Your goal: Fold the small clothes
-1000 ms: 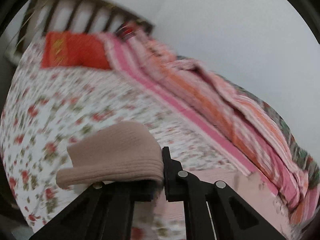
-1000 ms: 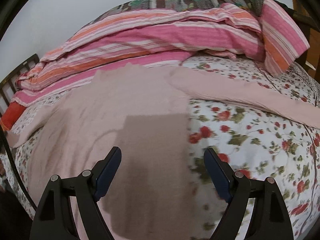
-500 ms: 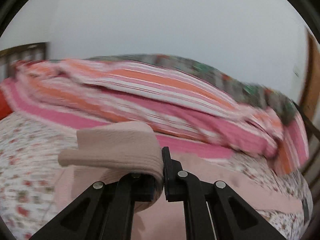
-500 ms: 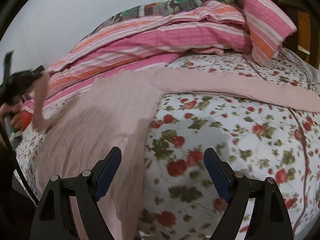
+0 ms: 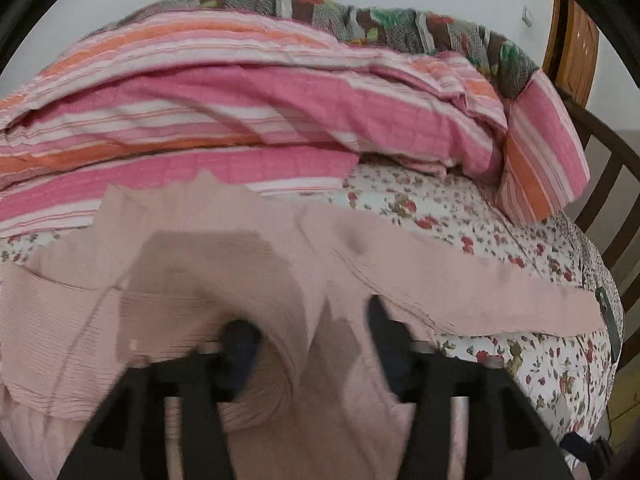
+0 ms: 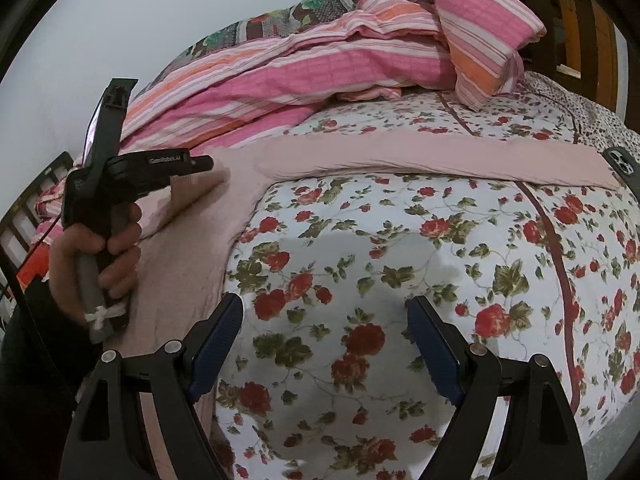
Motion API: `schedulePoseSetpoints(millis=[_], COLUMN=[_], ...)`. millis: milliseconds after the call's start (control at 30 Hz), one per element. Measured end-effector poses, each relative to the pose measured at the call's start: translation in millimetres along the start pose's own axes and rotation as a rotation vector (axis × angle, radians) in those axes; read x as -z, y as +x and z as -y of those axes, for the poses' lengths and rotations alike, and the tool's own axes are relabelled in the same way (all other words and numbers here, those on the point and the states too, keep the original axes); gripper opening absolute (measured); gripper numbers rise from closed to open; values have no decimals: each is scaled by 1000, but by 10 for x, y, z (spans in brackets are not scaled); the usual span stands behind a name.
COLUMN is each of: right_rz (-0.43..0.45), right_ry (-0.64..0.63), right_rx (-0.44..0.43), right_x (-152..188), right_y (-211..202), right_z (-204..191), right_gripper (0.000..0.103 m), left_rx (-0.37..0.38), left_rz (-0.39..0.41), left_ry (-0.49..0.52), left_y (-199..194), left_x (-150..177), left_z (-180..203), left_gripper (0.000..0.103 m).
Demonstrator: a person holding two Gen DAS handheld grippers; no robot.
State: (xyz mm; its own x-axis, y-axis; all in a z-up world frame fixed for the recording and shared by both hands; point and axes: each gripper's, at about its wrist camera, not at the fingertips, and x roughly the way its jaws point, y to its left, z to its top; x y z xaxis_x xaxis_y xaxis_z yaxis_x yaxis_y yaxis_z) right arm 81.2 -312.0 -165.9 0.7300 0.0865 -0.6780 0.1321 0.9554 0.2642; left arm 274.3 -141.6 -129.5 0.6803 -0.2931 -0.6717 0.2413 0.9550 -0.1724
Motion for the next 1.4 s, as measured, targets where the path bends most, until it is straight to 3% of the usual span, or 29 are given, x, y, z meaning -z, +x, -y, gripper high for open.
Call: schedulePoseSetpoints(millis=[67,200,300,467,567,667,733,833,900,933,1000,1033,1167,1233,1400], right_rz=[0,6,13,17,6,-2,-18,-57,-86,-93,-109,-112,-102,-97,-101], right_ry=[-9,-26,-46,-122,-195,-255,-281,-305,-305,-303,-297,-294,-298,-307,-287], right_rx=[-3,-26,-46,-57,-58,-49,-45,-31,-18,-16,0,3,12,22,11], right_x=[-50,-190,-328,-595,-747,-864,-928,-988,-1023,-1033,-1054,-1061,-1059,-1065,-1119], right_y=[52,163,272,489,648,815,968,1210,1367,1412,1505,1528,1512,1509,1600], right_z=[-46,-170,-319,-729,-1060,-1356,-1532,-1728,-1797,-1822,-1838,-1847,-1826,-1804,-1831], right_gripper=[84,84,84,84,78,76,76,74,74,74,72,71,71,71,71], left_rx=[2,1,-81,-247,-299,-276,-202,-141,-77,-61,-58,-89,-96,-61,-84], left_rz=[60,132,162,110,69,34,1,19,18,7,-37,-47,82,45,17], left_ry=[-2,-23,-52,-138,-171,-233,-290,-303,-293,-288,-281,-267,-350,-370,-337], left_y=[-175,-534,-742,-733,-632,-535,-441,-433,-400,-359,-201,-141,-320,-238,-177], left_x=[-32,-68,13,163,225,340,426,428,343,301,216,200,256,317,321], left_z=[-129,-520,-976,-1845,-2189,-2508,-2697,-2755,-2777,-2780,-2763,-2771,-2882,-2945,-2910], left_gripper=[83,84,84,84,84,84,83,82,77,70,44,14,14,14,20])
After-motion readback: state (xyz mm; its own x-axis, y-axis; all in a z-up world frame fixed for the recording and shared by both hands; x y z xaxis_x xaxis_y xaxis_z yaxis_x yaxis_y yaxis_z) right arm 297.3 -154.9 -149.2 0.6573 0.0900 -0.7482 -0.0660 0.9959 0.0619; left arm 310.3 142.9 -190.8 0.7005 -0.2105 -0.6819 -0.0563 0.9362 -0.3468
